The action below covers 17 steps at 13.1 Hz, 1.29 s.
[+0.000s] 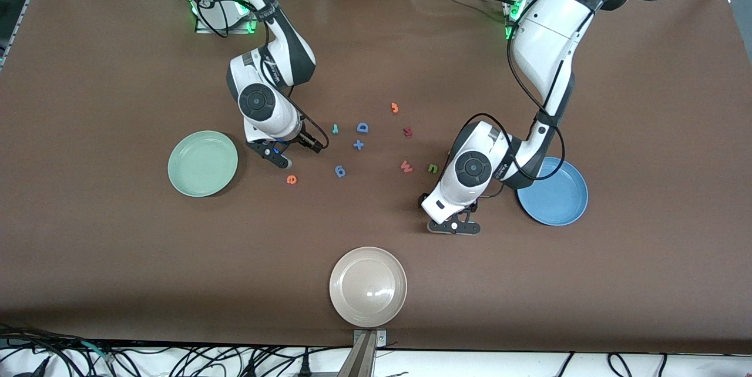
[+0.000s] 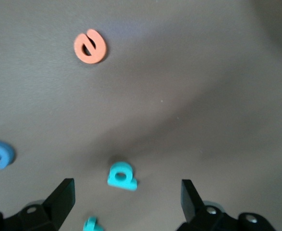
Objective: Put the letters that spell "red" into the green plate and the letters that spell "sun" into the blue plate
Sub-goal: 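Grasp the yellow z with the left gripper, the teal p with the right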
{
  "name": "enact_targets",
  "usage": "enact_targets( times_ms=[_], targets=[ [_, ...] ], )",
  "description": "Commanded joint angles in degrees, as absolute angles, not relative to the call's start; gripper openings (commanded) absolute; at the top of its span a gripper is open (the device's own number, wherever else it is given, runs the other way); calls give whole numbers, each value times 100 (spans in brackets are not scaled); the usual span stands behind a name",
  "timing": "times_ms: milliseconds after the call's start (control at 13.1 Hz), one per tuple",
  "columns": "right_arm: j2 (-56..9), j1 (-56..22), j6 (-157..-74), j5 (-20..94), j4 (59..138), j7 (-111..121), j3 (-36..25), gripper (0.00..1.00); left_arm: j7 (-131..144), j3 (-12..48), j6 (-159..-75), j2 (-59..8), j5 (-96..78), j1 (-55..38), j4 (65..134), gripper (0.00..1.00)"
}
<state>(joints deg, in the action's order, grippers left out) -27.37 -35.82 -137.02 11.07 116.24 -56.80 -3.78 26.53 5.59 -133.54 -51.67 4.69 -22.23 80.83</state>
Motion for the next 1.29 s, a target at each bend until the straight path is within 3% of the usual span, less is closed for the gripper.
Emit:
enact_targets(
  times_ms=[0,456,609,913,1065,1217],
  targets=[
    [-3005,-3928,-14237,1178,11716,-5985,-431,98,2830,571,-13132,-4957,677,-2241,8165,100],
    [-3094,-3964,-14353,1178,11725,-6003,-431,80,2909,580,-13052,-4966,686,-2329,8253,99],
    [-3085,-3964,-14344,1169,11733,-6003,-431,69,2909,580,-13052,-4957,686,-2329,8323,92],
    [-3076,-3964,-14317,1143,11742,-5959,-457,66,2892,580,-13052,-4940,686,-2320,8315,39],
    [-3076,-3964,-14309,1134,11742,-5959,-457,54,2892,580,-13034,-4922,686,-2320,8314,12],
    [-3076,-3964,-14309,1134,11742,-5959,-457,41,2874,580,-13025,-4913,686,-2312,8314,1]
  ],
)
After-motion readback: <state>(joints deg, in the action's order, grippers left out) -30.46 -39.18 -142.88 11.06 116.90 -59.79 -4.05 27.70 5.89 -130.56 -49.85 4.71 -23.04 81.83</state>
